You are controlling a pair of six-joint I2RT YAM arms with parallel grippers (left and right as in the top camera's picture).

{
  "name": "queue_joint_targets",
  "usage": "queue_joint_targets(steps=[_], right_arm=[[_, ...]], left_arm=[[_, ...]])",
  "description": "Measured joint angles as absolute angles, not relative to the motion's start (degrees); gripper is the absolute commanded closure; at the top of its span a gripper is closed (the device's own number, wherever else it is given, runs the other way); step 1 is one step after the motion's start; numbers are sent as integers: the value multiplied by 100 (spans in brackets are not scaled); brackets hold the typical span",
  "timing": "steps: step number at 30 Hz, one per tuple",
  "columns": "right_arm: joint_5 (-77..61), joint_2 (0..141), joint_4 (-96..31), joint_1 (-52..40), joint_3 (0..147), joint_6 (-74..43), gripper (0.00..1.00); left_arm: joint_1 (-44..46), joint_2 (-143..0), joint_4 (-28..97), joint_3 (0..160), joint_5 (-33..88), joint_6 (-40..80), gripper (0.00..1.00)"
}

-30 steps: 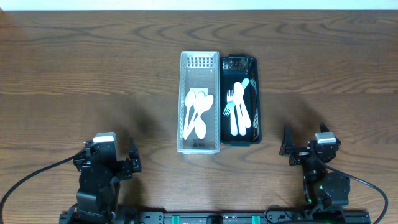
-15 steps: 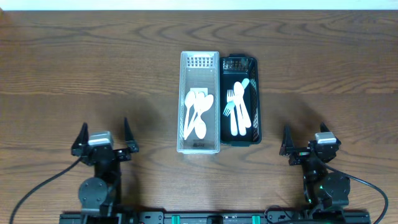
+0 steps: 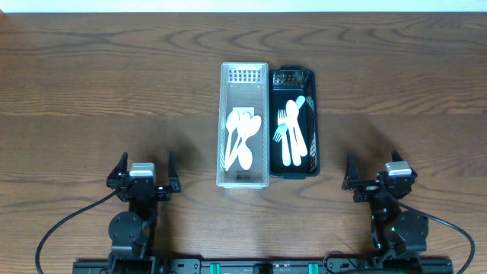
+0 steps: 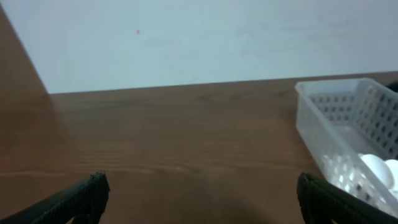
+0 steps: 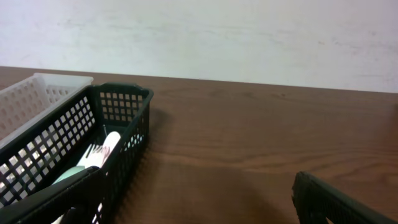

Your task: Pack container

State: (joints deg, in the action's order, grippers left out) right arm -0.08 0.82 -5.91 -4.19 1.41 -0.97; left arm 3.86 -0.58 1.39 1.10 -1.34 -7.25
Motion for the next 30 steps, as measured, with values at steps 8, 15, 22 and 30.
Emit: queue_joint_targets(steps=[8, 15, 22, 30], right_arm=[[-8, 82, -591, -419, 141, -97, 1], [-8, 84, -589, -419, 141, -97, 1], [-8, 82, -591, -419, 141, -97, 1], [-8, 82, -591, -419, 141, -97, 1]], left_arm=[[521, -58, 169, 128, -30, -537, 2], [655, -58, 172, 128, -16, -471, 2], [655, -58, 174, 128, -16, -471, 2], [655, -58, 172, 128, -14, -471, 2]])
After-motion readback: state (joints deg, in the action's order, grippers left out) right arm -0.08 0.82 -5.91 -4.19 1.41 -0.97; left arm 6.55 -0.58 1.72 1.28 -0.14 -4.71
